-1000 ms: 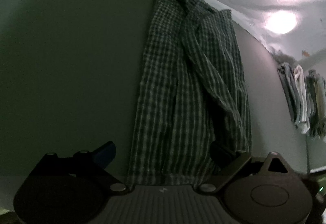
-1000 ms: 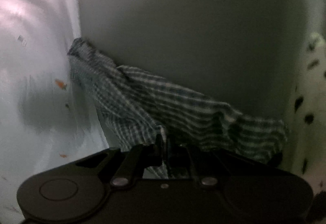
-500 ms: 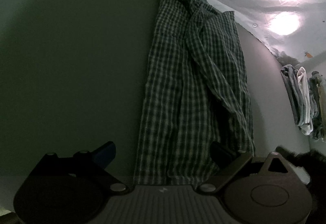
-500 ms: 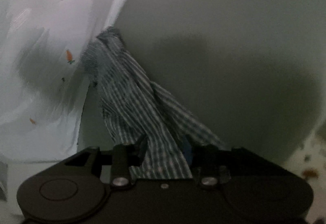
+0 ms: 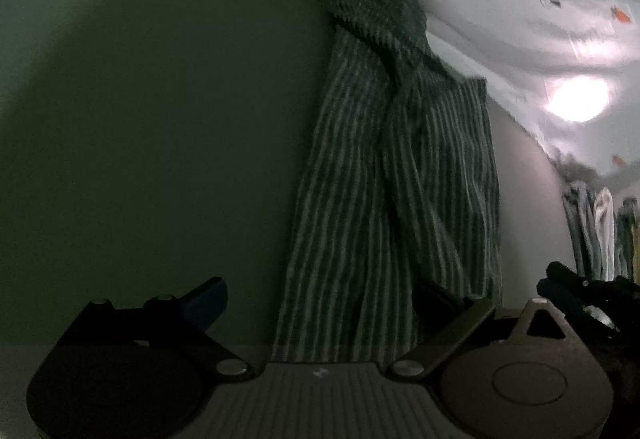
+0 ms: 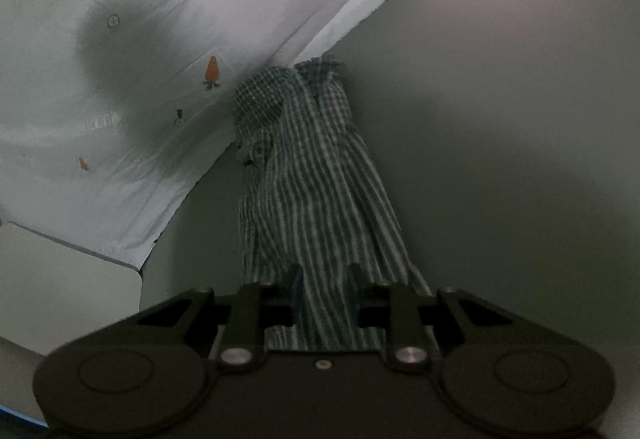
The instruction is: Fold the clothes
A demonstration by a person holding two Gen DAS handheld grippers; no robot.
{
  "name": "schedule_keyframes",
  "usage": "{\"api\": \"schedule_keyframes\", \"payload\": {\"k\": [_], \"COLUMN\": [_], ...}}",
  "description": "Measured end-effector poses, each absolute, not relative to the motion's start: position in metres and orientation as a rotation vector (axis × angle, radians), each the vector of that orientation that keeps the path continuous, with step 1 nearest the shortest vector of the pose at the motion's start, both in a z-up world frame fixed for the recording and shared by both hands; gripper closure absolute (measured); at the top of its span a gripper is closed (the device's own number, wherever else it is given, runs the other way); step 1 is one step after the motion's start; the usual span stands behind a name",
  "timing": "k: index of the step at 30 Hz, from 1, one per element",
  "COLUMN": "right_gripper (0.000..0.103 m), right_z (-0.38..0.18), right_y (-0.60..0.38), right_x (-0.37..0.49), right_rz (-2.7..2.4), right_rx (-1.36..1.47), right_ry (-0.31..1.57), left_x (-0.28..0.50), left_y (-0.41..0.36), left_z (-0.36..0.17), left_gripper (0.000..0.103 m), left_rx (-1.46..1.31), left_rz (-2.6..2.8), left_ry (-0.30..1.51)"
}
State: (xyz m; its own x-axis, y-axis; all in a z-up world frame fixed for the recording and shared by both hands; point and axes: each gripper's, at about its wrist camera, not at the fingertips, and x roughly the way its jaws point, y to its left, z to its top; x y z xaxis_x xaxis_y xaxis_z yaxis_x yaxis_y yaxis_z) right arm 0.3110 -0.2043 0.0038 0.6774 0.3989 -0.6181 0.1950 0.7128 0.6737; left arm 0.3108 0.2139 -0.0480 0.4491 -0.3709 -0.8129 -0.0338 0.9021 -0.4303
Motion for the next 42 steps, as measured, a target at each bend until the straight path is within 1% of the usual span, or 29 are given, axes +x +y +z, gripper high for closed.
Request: {"api": "schedule_keyframes", "payload": {"k": [6,7,9,11,12,14,15,16,17,18,19,20,21,26,27,30,31,33,34,35,36,37,38,39,40,42], "right_gripper": [0.075,0.073,0.068,0.067,0.067,0.066,0.066,0.066,0.066,0.072,0.093,0.100,0.101,0.102,0.102,0.102,0.102,0.103,0.103,0.103,0.098,0.087,0.080,0.066,0.057,0.052], "right_z": [0.001,0.001,0.003,0.003,0.001,-0.007,-0.012,-0.017,-0.022,-0.027,-0.032,-0.036,-0.039,-0.065,-0.070,-0.092,-0.101,-0.109,-0.109,-0.108,-0.107,-0.103,-0.099,-0.091,-0.082,-0.065], "right_y": [-0.216,-0.219,-0.221,-0.220,-0.218,-0.214,-0.213,-0.211,-0.210,-0.209,-0.207,-0.206,-0.206,-0.209,-0.206,-0.192,-0.188,-0.182,-0.182,-0.182,-0.182,-0.182,-0.183,-0.185,-0.187,-0.192], "right_x": [0.394,0.413,0.455,0.491,0.508,0.537,0.548,0.557,0.563,0.567,0.572,0.577,0.581,0.601,0.605,0.620,0.624,0.625,0.626,0.626,0.626,0.627,0.628,0.625,0.622,0.613], "right_rz": [0.155,0.158,0.158,0.150,0.152,0.147,0.142,0.137,0.134,0.149,0.168,0.201,0.237,0.415,0.440,0.396,0.336,0.282,0.277,0.276,0.274,0.278,0.283,0.290,0.291,0.289], "right_rx": [0.801,0.801,0.782,0.747,0.734,0.727,0.731,0.742,0.752,0.762,0.772,0.805,0.842,1.249,1.285,1.237,1.183,1.096,1.089,1.090,1.091,1.084,1.072,1.057,1.043,1.013], "right_ry": [0.864,0.858,0.838,0.825,0.820,0.819,0.820,0.821,0.823,0.823,0.824,0.818,0.810,0.709,0.706,0.791,0.846,0.888,0.895,0.900,0.904,0.911,0.913,0.907,0.892,0.866], "left_x": [0.396,0.413,0.448,0.488,0.508,0.540,0.554,0.566,0.578,0.587,0.594,0.601,0.608,0.640,0.644,0.649,0.650,0.648,0.648,0.648,0.647,0.646,0.644,0.640,0.636,0.624], "left_y": [0.205,0.201,0.191,0.178,0.171,0.159,0.152,0.146,0.141,0.138,0.137,0.136,0.135,0.133,0.134,0.143,0.146,0.151,0.150,0.150,0.150,0.151,0.151,0.151,0.151,0.153], "left_z": [-0.041,-0.037,-0.033,-0.033,-0.036,-0.048,-0.055,-0.062,-0.069,-0.076,-0.082,-0.089,-0.094,-0.111,-0.116,-0.130,-0.132,-0.133,-0.133,-0.132,-0.129,-0.125,-0.118,-0.111,-0.103,-0.085], "left_gripper": [0.006,0.007,0.013,0.026,0.030,0.045,0.047,0.053,0.065,0.073,0.095,0.103,0.103,0.103,0.103,0.103,0.102,0.101,0.098,0.091,0.085,0.071,0.055,0.050,0.045,0.043], "left_rx": [-0.473,-0.475,-0.486,-0.498,-0.499,-0.489,-0.482,-0.473,-0.470,-0.478,-0.492,-0.506,-0.520,-0.578,-0.586,-0.672,-0.705,-0.721,-0.712,-0.705,-0.705,-0.706,-0.700,-0.686,-0.672,-0.641], "left_rz": [-0.237,-0.254,-0.304,-0.360,-0.379,-0.402,-0.412,-0.425,-0.434,-0.442,-0.452,-0.464,-0.478,-0.530,-0.527,-0.520,-0.517,-0.509,-0.513,-0.520,-0.523,-0.522,-0.521,-0.521,-0.523,-0.535], "left_ry": [1.029,1.010,0.976,0.954,0.957,0.979,0.993,1.010,1.024,1.031,1.031,1.024,1.011,1.008,1.013,1.034,1.038,1.028,1.025,1.024,1.022,1.016,1.004,0.987,0.969,0.931]}}
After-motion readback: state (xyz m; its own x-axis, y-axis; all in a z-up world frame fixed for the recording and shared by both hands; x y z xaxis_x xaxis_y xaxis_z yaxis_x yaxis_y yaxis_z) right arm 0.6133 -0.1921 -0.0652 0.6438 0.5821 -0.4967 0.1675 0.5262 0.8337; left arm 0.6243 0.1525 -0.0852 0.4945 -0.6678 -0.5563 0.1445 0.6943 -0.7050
